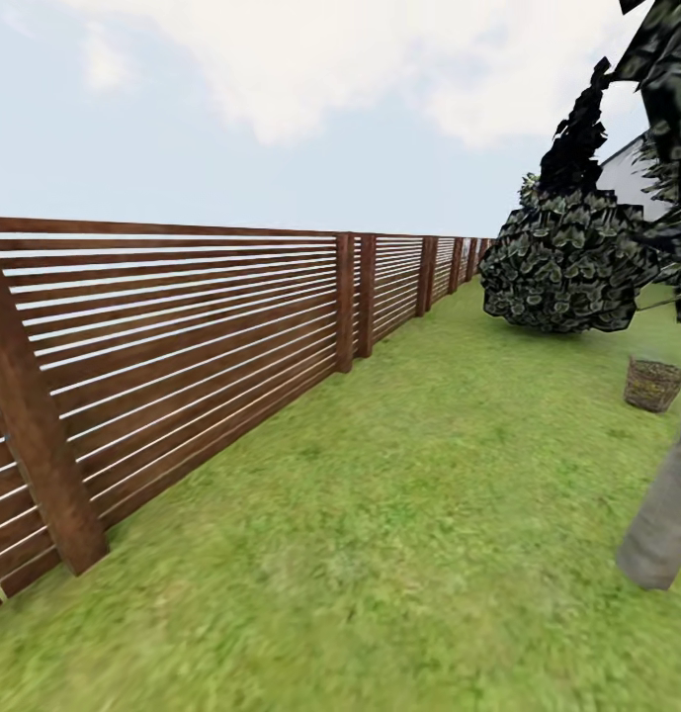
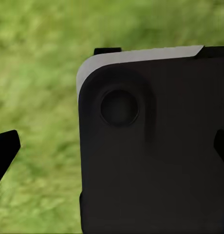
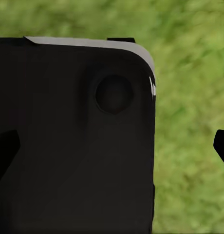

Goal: Take the three Easter eggs out of the wicker basket on the lawn in the garden, then place them on the lawn next to a single tree (choose any tree) so that all three eggs are next to the same tree and none are left in the basket.

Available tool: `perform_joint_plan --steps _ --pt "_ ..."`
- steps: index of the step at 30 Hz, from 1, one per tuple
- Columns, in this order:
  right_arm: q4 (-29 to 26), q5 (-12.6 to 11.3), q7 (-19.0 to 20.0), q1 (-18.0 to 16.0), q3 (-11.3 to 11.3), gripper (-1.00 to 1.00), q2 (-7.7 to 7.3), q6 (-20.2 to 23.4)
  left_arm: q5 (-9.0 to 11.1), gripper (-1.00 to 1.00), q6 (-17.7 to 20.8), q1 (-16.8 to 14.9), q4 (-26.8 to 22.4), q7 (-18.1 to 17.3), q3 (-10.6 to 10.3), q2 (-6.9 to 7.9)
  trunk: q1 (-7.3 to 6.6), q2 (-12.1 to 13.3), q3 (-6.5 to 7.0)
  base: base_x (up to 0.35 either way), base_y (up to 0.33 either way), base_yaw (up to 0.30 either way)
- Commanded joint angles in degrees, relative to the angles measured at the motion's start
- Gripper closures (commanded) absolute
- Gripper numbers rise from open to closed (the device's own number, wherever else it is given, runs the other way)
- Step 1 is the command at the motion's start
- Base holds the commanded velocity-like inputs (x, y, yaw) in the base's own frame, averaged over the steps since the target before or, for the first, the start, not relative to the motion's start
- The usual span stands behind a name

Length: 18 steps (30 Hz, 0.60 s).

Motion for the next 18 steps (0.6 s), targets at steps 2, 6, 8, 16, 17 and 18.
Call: perform_joint_plan --steps 2,6,8,16,17,18 --pt "0.1 0.0 0.0 0.0 0.0 -1.00 -0.01 -0.3 0.0 -1.00 -0.3 0.0 0.0 -0.1 0.0 0.03 0.03 0.0 -0.05 0.212 0.143 -0.026" --pt "0.0 0.0 0.0 0.0 0.0 -1.00 -0.01 -0.3 0.0 -1.00 -1.6 0.0 0.0 -0.1 0.0 0.02 0.03 0.0 -0.05 0.111 0.075 -0.014" --pt "0.0 0.0 0.0 0.0 0.0 -1.00 -0.02 -0.3 0.0 -1.00 -3.6 0.0 0.1 -0.1 0.0 0.01 0.03 0.0 -0.05 0.045 0.030 -0.005" --pt "0.0 0.0 0.0 0.0 0.0 -1.00 -0.07 -0.3 -0.2 -1.00 -5.7 0.0 0.1 0.0 0.0 0.01 -1.07 2.0 0.85 0.015 0.010 -0.002" --pt "0.0 0.0 0.0 0.0 0.0 -1.00 -0.08 -0.3 -0.2 -1.00 -5.9 0.0 0.1 0.0 0.0 0.01 -1.29 2.4 1.03 0.003 0.002 0.000" --pt "0.0 0.0 0.0 0.0 0.0 -1.00 -0.08 -0.3 -0.3 -1.00 -5.9 0.0 0.1 0.0 0.0 0.01 -1.51 2.8 1.21 0.003 0.002 0.000"
